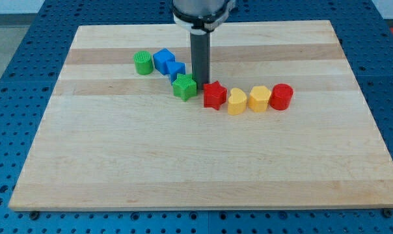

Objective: Push the green star to the bottom left of the green circle

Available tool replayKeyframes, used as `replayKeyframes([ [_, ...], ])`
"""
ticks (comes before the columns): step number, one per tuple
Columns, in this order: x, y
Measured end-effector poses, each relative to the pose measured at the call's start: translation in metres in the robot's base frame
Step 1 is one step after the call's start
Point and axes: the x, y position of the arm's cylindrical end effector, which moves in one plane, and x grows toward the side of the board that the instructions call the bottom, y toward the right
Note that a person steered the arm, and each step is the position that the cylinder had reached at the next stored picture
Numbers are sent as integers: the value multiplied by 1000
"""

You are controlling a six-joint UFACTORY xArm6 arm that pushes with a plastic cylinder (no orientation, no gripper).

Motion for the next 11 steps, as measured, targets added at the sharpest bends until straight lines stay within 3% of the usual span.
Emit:
replayKeyframes([
  [3, -9, -85],
  [5, 41, -62],
  [8, -22, -158],
  [10, 1, -142],
  [11, -7, -117],
])
